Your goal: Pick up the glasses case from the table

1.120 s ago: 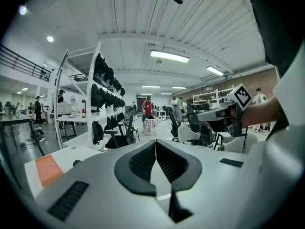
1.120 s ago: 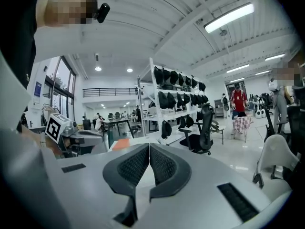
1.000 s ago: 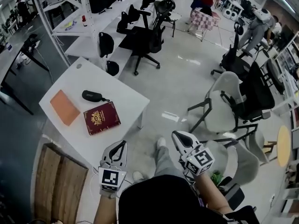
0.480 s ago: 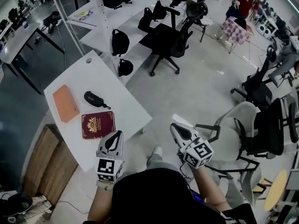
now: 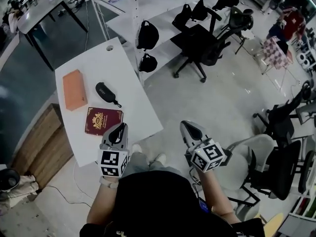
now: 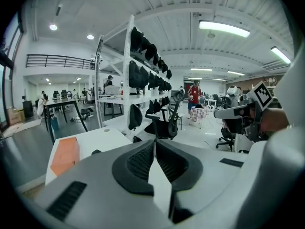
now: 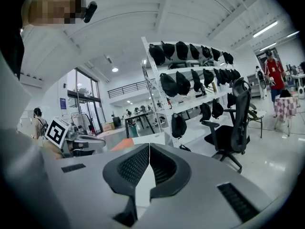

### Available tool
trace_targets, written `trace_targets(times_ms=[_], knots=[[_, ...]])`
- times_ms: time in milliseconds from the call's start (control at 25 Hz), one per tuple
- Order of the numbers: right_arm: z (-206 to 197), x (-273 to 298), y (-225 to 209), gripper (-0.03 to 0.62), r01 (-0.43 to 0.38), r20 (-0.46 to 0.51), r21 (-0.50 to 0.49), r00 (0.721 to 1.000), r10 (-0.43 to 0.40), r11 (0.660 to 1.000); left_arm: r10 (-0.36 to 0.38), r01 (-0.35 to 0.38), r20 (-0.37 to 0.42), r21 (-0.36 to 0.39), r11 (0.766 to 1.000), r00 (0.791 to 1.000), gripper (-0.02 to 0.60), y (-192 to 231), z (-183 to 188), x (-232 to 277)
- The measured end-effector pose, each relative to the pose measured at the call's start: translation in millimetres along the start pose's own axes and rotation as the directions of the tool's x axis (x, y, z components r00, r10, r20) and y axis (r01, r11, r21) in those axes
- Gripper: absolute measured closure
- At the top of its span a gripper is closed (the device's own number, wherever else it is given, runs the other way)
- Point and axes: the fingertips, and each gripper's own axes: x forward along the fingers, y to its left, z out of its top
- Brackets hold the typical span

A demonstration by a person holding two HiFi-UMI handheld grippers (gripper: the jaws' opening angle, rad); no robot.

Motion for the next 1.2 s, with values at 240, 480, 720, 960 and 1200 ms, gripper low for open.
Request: trace_targets(times_ms=[240, 480, 720, 960, 1200], knots=[[3, 35, -10, 0.565, 0.017, -0.056, 0.005, 0.998, -0.017, 1.000, 0.082, -0.089, -0.056, -0.117, 0.989, 0.995, 0.561, 56, -18, 41], [5, 69, -16, 0.565, 0.070, -0.101, -0.005, 0.992, -0.070, 0.998, 0.137, -0.163, -0.133, -0.211, 0.964, 0.982, 0.540, 121, -50, 83], [2, 97, -22, 0.565, 0.140, -0.155, -0.026, 0.978, -0.142, 0.990, 0.162, -0.225, -0.202, -0.350, 0.909, 0.966, 0.418, 181, -79, 130], [-9, 120, -19, 0.565, 0.186, -0.204, -0.017, 0.961, -0.185, 0.982, 0.177, -0.293, -0.281, -0.452, 0.843, 0.943, 0.293, 233, -112, 168], [-18, 134, -15, 0.565, 0.250, -0.234, -0.015, 0.940, -0.246, 0.968, 0.153, -0.329, -0.359, -0.500, 0.801, 0.920, 0.254, 254, -147, 198]])
